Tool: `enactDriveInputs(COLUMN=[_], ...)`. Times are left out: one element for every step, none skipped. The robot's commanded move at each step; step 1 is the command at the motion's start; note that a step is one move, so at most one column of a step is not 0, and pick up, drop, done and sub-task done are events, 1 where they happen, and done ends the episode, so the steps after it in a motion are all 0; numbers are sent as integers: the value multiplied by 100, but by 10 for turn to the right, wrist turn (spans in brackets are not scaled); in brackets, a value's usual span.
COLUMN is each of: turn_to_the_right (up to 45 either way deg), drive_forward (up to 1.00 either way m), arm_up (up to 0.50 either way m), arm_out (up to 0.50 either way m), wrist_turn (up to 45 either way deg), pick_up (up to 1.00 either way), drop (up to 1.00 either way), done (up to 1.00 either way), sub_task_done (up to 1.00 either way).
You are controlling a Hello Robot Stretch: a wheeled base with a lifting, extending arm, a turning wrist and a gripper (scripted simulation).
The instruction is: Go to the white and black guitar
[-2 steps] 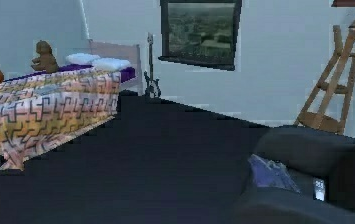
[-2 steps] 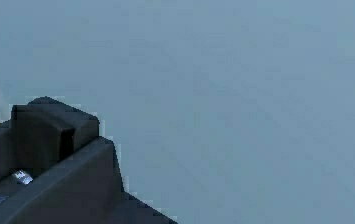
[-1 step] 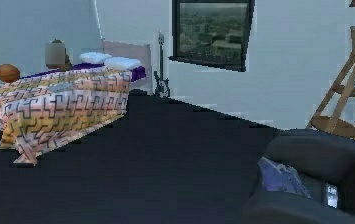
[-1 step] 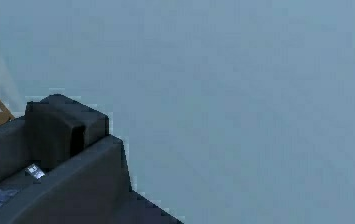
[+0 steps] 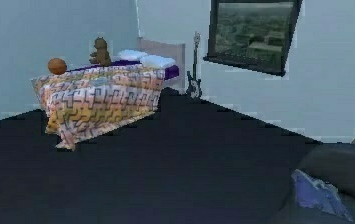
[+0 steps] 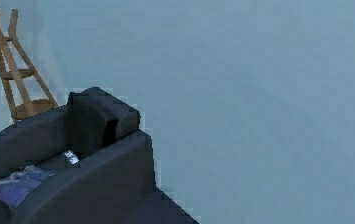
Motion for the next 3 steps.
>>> enactDriveInputs(turn_to_the_right=[0, 120, 0], drive_forward=[90, 0, 100], arm_up=[0, 0, 0], arm_out=[0, 0, 0], wrist_turn=[0, 0, 0], pick_up=[0, 0, 0], drop=[0, 0, 0], done=[0, 0, 0], sub_task_done=[0, 0, 0])
